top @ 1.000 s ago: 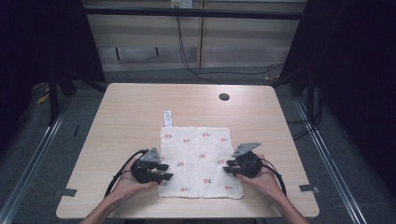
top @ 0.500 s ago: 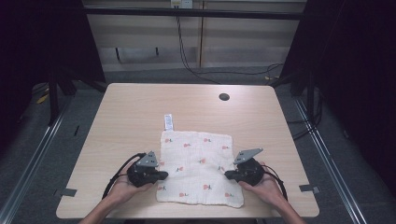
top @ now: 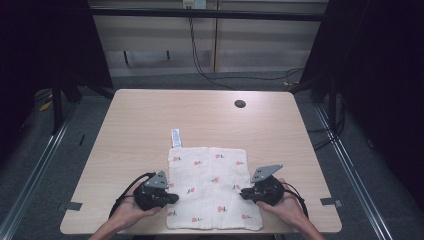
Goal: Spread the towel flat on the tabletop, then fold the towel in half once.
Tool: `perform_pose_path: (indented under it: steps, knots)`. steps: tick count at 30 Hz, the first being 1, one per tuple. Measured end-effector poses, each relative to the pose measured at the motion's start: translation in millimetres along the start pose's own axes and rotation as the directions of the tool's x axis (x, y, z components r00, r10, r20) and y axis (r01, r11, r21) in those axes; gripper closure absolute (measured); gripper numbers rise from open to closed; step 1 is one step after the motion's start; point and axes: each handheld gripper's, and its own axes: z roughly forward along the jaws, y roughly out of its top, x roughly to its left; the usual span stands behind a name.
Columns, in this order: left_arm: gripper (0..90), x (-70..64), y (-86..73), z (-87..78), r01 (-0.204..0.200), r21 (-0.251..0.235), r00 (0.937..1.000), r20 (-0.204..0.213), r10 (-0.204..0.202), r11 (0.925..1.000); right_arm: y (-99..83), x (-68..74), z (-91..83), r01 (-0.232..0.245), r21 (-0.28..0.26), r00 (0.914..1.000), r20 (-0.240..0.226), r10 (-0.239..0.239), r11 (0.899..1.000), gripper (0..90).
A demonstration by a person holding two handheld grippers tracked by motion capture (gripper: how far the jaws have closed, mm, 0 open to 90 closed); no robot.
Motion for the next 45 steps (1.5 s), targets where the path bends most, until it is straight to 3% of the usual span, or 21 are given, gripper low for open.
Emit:
perform_pose_path:
  steps: [3,4,7,8,9,12,14,19,22,24,27,29,30,32,38,41,42,44,45]
  knots:
    - [70.7,3.9,2.9,-4.2,0.028,-0.060,0.9995,0.015,-0.028,0.9978,0.8,-2.1,-1.0,-0.024,-0.025,0.9994,0.023,0.024,0.999,59.3]
    - [65.4,6.1,4.1,-7.1,0.042,-0.072,0.9991,0.002,-0.042,0.9965,1.7,-2.8,-2.8,-0.033,-0.046,0.9989,0.033,0.035,0.998,56.7]
    - [61.3,12.3,5.0,-10.5,0.059,-0.092,0.9983,0.001,-0.059,0.9940,7.0,-10.7,-10.1,-0.054,-0.110,0.9972,0.045,0.059,0.992,54.0]
    - [59.7,19.9,5.4,-12.1,0.085,-0.099,0.9963,-0.006,-0.086,0.9914,9.8,-14.4,-12.1,-0.068,-0.118,0.9956,0.056,0.075,0.991,54.2]
    - [58.3,19.9,5.4,-12.1,0.085,-0.099,0.9963,-0.006,-0.086,0.9914,9.8,-14.4,-12.1,-0.068,-0.118,0.9956,0.056,0.075,0.991,54.2]
    - [53.9,38.0,9.8,-14.2,0.144,-0.136,0.9883,-0.031,-0.149,0.9802,25.1,-38.6,-11.5,-0.083,-0.141,0.9893,0.107,0.099,0.986,54.8]
    - [50.1,47.9,15.0,-14.2,0.155,-0.160,0.9820,-0.082,-0.170,0.9748,32.4,-51.0,-7.2,-0.094,-0.164,0.9857,0.123,0.115,0.982,55.9]
    - [48.1,68.4,31.8,-18.2,0.144,-0.185,0.9777,-0.125,-0.169,0.9720,58.0,-85.1,6.1,-0.116,-0.159,0.9768,0.160,0.142,0.980,57.6]
    - [50.4,80.1,44.4,-24.6,0.179,-0.255,0.9652,-0.142,-0.220,0.9503,69.3,-97.8,8.4,-0.103,-0.135,0.9771,0.172,0.125,0.986,56.6]
    - [51.0,88.5,50.9,-23.9,0.168,-0.240,0.9670,-0.148,-0.207,0.9561,76.4,-107.2,7.9,-0.108,-0.147,0.9778,0.163,0.132,0.983,57.8]
    - [49.9,101.6,49.0,-18.7,0.192,-0.224,0.9644,-0.137,-0.226,0.9553,78.2,-115.3,11.3,-0.111,-0.126,0.9745,0.181,0.133,0.986,59.9]
    - [48.8,111.9,42.6,-13.6,0.232,-0.202,0.9601,-0.110,-0.257,0.9514,73.7,-119.3,13.6,-0.129,-0.129,0.9724,0.178,0.151,0.983,60.6]
    - [47.8,116.0,40.1,-12.0,0.238,-0.194,0.9589,-0.109,-0.262,0.9518,70.9,-120.4,15.1,-0.140,-0.131,0.9721,0.170,0.162,0.981,60.8]
    - [49.0,122.4,36.1,-10.2,0.252,-0.208,0.9503,-0.131,-0.282,0.9452,65.9,-122.2,19.2,-0.147,-0.117,0.9724,0.165,0.165,0.982,60.7]
    - [49.0,128.8,27.8,-6.7,0.262,-0.183,0.9431,-0.160,-0.291,0.9477,59.7,-124.9,30.6,-0.156,-0.089,0.9736,0.154,0.168,0.984,60.2]
    - [49.4,134.2,23.5,-8.2,0.281,-0.203,0.9348,-0.164,-0.315,0.9380,58.5,-122.4,36.8,-0.136,-0.050,0.9714,0.190,0.143,0.989,60.3]
    - [49.3,136.0,21.9,-6.8,0.282,-0.195,0.9357,-0.161,-0.314,0.9395,58.0,-121.6,37.9,-0.125,-0.037,0.9696,0.207,0.130,0.991,60.5]
    - [48.1,138.8,19.8,-3.8,0.288,-0.181,0.9351,-0.159,-0.317,0.9404,56.7,-122.3,38.2,-0.124,-0.051,0.9713,0.198,0.132,0.991,61.4]
    - [47.4,140.2,19.0,-2.1,0.292,-0.185,0.9313,-0.169,-0.323,0.9385,56.5,-121.9,38.1,-0.125,-0.052,0.9714,0.197,0.133,0.991,62.6]
